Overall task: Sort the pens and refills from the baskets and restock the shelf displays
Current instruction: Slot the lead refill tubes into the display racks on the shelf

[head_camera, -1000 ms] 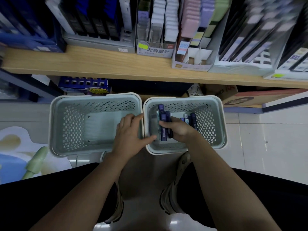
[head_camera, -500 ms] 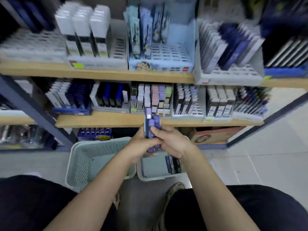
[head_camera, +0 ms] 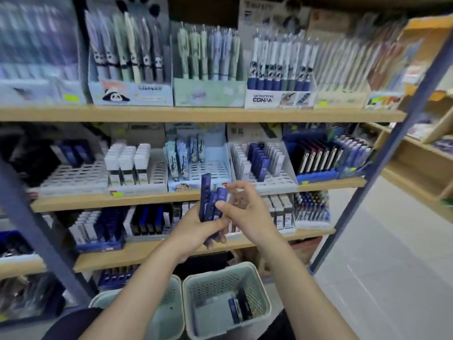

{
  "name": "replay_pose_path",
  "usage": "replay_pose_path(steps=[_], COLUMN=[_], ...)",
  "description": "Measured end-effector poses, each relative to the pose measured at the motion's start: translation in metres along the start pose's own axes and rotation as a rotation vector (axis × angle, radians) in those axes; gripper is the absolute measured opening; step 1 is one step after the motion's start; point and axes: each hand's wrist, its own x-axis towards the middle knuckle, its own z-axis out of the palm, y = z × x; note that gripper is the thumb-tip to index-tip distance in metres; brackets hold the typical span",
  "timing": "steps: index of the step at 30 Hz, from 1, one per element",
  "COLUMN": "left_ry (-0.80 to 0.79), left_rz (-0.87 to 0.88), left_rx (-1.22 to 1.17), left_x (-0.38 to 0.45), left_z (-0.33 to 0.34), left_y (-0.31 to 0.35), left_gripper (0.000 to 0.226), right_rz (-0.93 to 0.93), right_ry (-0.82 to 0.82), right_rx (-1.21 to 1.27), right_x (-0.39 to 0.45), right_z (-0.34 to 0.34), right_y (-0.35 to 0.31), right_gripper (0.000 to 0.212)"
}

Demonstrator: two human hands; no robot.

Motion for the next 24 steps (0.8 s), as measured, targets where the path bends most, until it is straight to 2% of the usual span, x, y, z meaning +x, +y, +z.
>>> replay_pose_path(steps=[2,8,11,14,19,23,24], left_ry=[-0.027,-0.072,-0.066,-0.089,-0.073,-0.079,-0.082], left_rz=[-0.005,-0.003,0.017,0.024,-0.02,-0.067,-0.077], left_rx=[0.018,-0.016,-0.004,0.025,-0.059,-0.107,-0.116], left_x=[0.001,0.006,0.009,0.013,0.015,0.013,0.012], left_z=[0.007,0.03,0.039,0.047,0.056,0.056,0.056], left_y=[0.008,0.025,0.03,0.031,0.031,0.03,0.029], left_gripper=[0.021,0.02,0.022,0.025,0.02,0.021,0.02], right_rz=[-0.02,-0.019,-0.079,-0.127,-0.182,-0.143,-0.128], right_ry=[0.028,-0.005,0.028,-0.032,-0.021,-0.024,-0.014], right_rx=[0.047,0.043,-0.004,0.006,-0.147,-0.093,-0.09], right_x=[0.0,0.002,0.002,0.0,0.003,0.004,0.004], right_z=[-0.01,-0.041,-0.05,-0.053,-0.043,-0.042,-0.042], right_y=[-0.009,-0.024,-0.031,-0.039,-0.038,-0.036,-0.036], right_gripper=[0.024,0.014,0.024,0.031,0.017,0.032,0.029])
